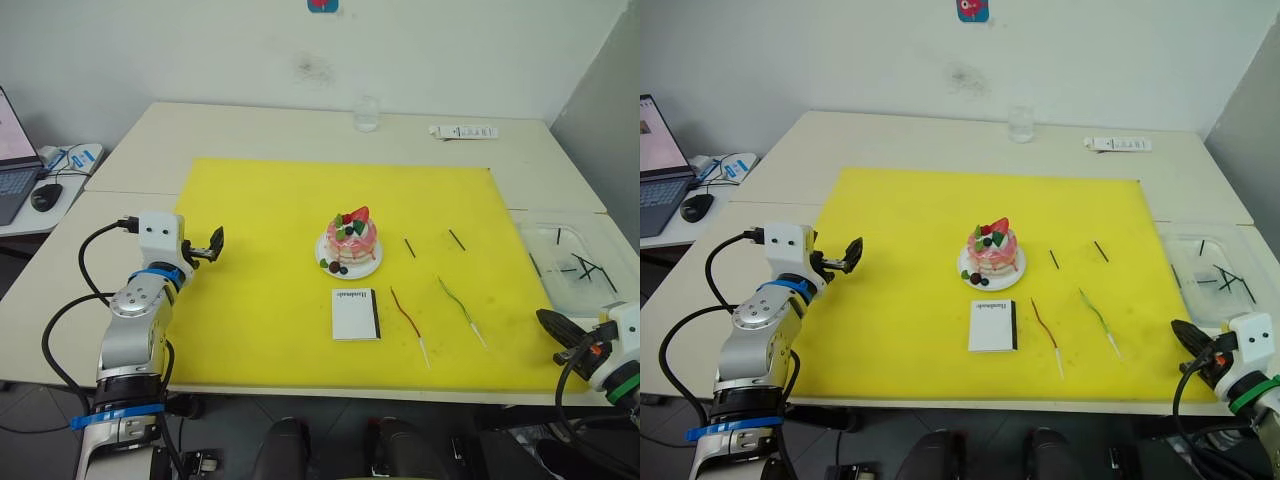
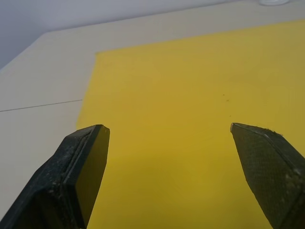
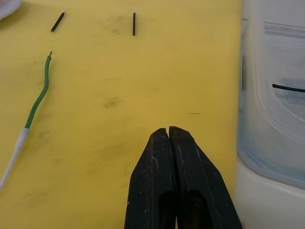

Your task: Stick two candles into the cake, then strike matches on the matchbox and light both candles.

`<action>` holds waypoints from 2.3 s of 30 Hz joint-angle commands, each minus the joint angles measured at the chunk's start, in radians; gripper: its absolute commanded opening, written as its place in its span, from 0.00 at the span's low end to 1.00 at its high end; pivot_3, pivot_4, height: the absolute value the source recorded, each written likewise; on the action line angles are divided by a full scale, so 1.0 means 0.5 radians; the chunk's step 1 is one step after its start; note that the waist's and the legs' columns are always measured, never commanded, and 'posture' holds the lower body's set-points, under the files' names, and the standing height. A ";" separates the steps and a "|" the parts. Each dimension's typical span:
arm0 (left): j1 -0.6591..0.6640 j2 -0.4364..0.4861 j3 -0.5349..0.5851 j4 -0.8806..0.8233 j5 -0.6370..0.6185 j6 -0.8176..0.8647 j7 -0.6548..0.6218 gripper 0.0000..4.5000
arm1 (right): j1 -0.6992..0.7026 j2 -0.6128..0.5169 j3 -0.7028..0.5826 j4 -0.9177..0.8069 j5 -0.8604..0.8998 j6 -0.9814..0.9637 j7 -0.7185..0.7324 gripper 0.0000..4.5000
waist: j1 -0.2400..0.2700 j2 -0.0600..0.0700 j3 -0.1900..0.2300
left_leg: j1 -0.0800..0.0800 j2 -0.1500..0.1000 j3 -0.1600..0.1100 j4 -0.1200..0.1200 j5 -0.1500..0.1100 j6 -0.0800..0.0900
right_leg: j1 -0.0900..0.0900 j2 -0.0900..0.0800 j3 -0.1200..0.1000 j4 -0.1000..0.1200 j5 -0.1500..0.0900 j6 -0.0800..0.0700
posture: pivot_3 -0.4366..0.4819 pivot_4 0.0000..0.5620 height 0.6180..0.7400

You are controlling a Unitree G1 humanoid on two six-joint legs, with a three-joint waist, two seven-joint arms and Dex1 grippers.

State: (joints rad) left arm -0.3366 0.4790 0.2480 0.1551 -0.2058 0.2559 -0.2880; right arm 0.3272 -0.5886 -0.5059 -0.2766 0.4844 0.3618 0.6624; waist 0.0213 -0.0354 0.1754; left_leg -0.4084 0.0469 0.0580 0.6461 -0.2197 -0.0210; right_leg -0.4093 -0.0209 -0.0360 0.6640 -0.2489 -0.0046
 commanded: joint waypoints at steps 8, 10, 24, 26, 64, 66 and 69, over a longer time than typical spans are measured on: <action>-0.012 0.018 0.057 -0.097 -0.016 -0.012 -0.007 1.00 | -0.010 -0.020 -0.003 -0.030 -0.010 -0.018 -0.017 0.01 | 0.005 -0.020 -0.011 | 0.027 0.032 0.127 -0.005 -0.012 -0.011 | -0.050 0.035 0.112 0.031 0.006 -0.013 | 0.48 0.27 1.00; -0.013 0.017 0.061 -0.099 -0.016 -0.011 -0.006 1.00 | -0.009 -0.021 -0.003 -0.031 -0.008 -0.017 -0.019 0.01 | -0.028 -0.021 -0.014 | 0.026 0.031 0.125 -0.006 -0.013 -0.010 | -0.056 0.040 0.127 0.030 0.013 -0.010 | 0.48 0.27 1.00; -0.005 0.016 0.065 -0.113 -0.020 -0.005 -0.006 1.00 | -0.003 -0.040 0.000 -0.033 -0.007 -0.015 -0.007 0.01 | -0.065 -0.023 -0.015 | 0.033 0.033 0.099 -0.001 -0.013 -0.009 | -0.032 0.039 0.102 0.027 0.016 -0.003 | 0.48 0.27 1.00; -0.001 0.017 0.067 -0.119 -0.022 -0.002 -0.007 1.00 | 0.000 -0.041 0.003 -0.037 -0.007 -0.015 -0.005 0.01 | -0.064 -0.023 -0.015 | 0.033 0.033 0.099 -0.001 -0.013 -0.009 | -0.032 0.039 0.102 0.026 0.016 -0.003 | 0.48 0.27 1.00; 0.206 0.496 -0.514 -1.423 -0.837 0.485 -1.458 1.00 | -0.804 -0.596 0.667 -0.850 0.348 1.393 -0.232 1.00 | -0.062 -0.025 -0.014 | 0.020 0.032 0.073 -0.003 -0.013 -0.009 | -0.031 0.038 0.082 0.014 0.010 -0.011 | 0.48 0.27 1.00; 0.213 0.488 -0.520 -1.430 -0.836 0.473 -1.455 1.00 | -0.788 -0.575 0.691 -0.841 0.310 1.442 -0.308 1.00 | -0.061 -0.024 -0.014 | 0.017 0.032 0.071 -0.003 -0.013 -0.009 | -0.031 0.038 0.079 0.010 0.010 -0.011 | 0.48 0.27 1.00; 0.205 0.474 -0.528 -1.431 -0.842 0.470 -1.444 1.00 | -0.752 -0.562 0.724 -0.798 0.214 1.440 -0.384 1.00 | -0.060 -0.024 -0.014 | 0.015 0.032 0.066 -0.003 -0.013 -0.009 | -0.027 0.038 0.074 0.001 0.010 -0.010 | 0.48 0.27 1.00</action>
State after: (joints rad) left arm -0.2255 0.7192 -0.0151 -0.5236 -0.6258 0.5105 -1.0127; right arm -0.0511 -0.8718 -0.1360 -0.6711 0.6200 1.0826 0.4955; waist -0.0086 -0.0475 0.1686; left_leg -0.4010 0.0629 0.0912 0.6444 -0.2263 -0.0255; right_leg -0.4221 -0.0018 0.0006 0.6636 -0.2439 -0.0099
